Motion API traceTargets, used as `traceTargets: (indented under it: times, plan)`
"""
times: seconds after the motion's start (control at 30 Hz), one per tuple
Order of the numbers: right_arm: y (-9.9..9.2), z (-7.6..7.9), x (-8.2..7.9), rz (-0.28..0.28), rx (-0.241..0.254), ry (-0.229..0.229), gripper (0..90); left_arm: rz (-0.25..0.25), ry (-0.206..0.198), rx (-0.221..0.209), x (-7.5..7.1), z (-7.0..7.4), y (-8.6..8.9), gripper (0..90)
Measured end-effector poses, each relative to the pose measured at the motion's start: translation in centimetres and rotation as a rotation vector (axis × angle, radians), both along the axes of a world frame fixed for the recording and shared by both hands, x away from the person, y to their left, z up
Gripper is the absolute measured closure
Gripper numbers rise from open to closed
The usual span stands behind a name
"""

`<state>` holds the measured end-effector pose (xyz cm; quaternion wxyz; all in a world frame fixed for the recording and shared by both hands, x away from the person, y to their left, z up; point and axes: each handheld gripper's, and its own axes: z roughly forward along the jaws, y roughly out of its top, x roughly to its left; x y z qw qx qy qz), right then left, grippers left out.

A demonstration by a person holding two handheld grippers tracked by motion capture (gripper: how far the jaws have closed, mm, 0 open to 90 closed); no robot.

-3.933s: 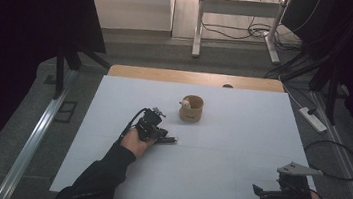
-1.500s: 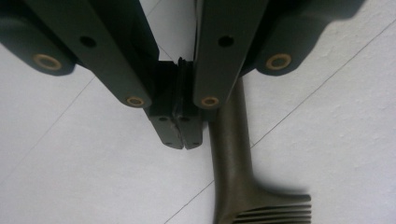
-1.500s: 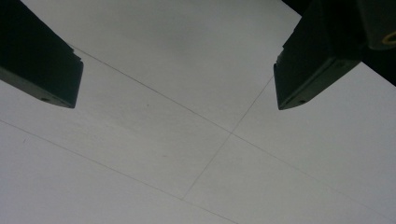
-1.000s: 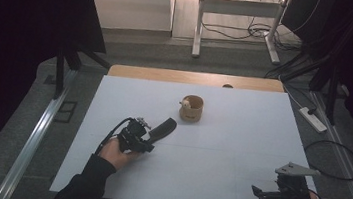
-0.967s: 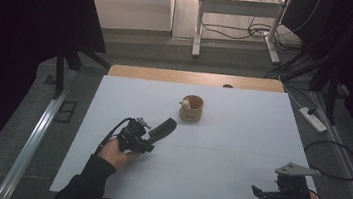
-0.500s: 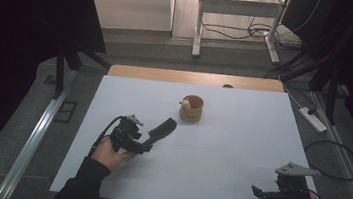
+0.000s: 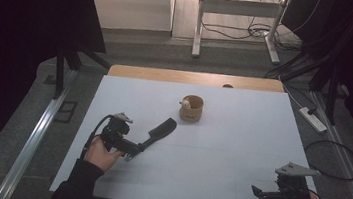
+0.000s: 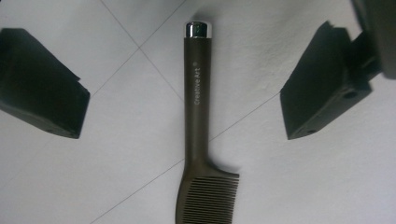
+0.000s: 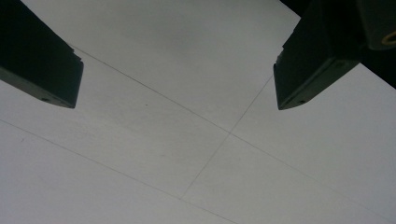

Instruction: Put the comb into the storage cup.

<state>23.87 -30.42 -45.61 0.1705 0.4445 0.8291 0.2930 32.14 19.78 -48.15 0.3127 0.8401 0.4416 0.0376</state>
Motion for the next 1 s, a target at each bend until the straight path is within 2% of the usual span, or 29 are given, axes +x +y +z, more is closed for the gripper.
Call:
traceTargets:
  times: [0.3,0.63,1.0]
  plan:
    - [0.0,0.0,0.0,0.0,-0.001,0.001,2.0,0.005,-0.016,0.011,-0.1,-0.4,0.1,0.0]
    - [0.0,0.0,0.0,0.002,-0.003,0.003,2.0,-0.005,0.004,0.017,0.4,-1.1,-0.3,0.0]
    - [0.1,-0.1,0.0,0.004,-0.008,0.005,2.0,-0.037,0.017,0.065,1.1,-2.0,-1.7,0.0]
